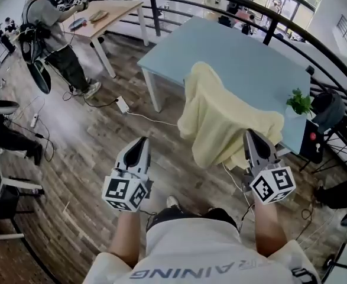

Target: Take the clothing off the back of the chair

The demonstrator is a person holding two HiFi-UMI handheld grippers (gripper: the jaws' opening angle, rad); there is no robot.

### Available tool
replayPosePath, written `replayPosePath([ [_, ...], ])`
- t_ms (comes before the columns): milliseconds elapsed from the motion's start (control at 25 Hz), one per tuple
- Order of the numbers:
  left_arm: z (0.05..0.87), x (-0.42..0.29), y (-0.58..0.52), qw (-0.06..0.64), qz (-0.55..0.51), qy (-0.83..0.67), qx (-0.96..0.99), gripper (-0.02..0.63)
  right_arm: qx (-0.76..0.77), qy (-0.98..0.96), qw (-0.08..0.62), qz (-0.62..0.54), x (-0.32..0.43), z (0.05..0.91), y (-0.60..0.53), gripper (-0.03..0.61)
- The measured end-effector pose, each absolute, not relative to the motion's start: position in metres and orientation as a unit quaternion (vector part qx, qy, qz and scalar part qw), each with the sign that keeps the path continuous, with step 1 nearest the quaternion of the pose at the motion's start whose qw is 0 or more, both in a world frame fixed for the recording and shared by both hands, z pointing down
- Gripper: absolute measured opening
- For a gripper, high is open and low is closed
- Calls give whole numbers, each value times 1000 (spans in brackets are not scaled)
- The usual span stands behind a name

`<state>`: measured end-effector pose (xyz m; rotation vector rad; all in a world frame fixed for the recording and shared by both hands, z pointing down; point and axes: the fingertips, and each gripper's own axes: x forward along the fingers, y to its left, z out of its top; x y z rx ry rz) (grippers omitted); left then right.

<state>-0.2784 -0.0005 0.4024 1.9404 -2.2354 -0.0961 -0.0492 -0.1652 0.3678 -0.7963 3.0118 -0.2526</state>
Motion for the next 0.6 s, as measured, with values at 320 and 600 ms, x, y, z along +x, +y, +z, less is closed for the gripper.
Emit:
replayPosePath([
  [320,413,-270,-61,102,-19,-659,745,44,-400,913,9,-83,16,375,-174,23],
  [600,415,-256,-114,111,-11,-615,781,44,-471,877,6,-95,67,384,-193,23],
])
